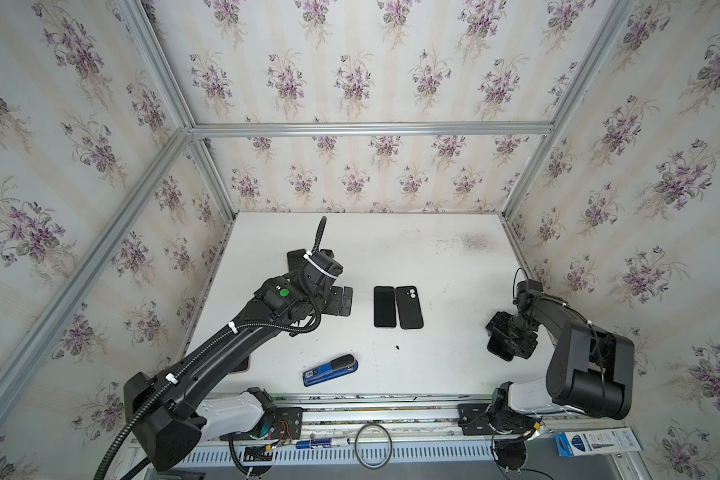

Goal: Take the phone out of the phone case

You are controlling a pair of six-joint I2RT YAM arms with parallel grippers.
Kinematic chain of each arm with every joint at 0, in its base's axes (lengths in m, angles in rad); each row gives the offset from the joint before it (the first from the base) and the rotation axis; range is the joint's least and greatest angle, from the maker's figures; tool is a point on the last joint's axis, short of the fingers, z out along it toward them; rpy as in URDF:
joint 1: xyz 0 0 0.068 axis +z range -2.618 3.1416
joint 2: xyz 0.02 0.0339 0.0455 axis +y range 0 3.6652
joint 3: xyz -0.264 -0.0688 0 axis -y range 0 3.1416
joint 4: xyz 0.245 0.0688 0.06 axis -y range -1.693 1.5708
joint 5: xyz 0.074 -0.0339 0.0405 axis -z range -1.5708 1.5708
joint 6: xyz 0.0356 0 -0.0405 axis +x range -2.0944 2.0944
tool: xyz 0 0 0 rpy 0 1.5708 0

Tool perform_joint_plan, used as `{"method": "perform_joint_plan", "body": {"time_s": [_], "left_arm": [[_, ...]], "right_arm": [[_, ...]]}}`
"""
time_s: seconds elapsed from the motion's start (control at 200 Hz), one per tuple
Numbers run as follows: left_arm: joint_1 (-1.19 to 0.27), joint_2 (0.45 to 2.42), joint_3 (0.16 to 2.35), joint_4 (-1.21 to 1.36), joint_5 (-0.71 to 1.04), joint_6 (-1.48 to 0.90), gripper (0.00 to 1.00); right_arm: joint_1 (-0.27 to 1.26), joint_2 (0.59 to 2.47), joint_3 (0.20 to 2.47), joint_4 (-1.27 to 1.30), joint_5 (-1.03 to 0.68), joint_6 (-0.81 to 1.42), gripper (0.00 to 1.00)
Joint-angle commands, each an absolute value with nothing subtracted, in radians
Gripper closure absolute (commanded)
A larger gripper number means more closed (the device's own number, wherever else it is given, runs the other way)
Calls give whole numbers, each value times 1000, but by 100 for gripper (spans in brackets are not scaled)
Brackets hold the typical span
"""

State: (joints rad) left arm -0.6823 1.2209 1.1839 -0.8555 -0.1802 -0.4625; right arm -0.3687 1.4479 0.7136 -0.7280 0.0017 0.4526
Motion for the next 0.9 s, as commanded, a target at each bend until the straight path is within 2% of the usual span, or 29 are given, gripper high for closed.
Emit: {"method": "perform_joint_plan", "body": {"time_s": [0.0, 0.53, 0.894], "left_arm": [[-681, 1223, 1189, -833, -173, -474, 0], [-681, 1265, 1170, -786, -130, -476, 0], [-682, 1267, 1160, -725, -81, -481, 0]], "right_arm": [[-367, 1458, 701, -668, -100, 445, 20], [-367, 1409, 669, -644, -139, 452, 49], [-352, 1286, 679, -669, -196, 427, 64]]}}
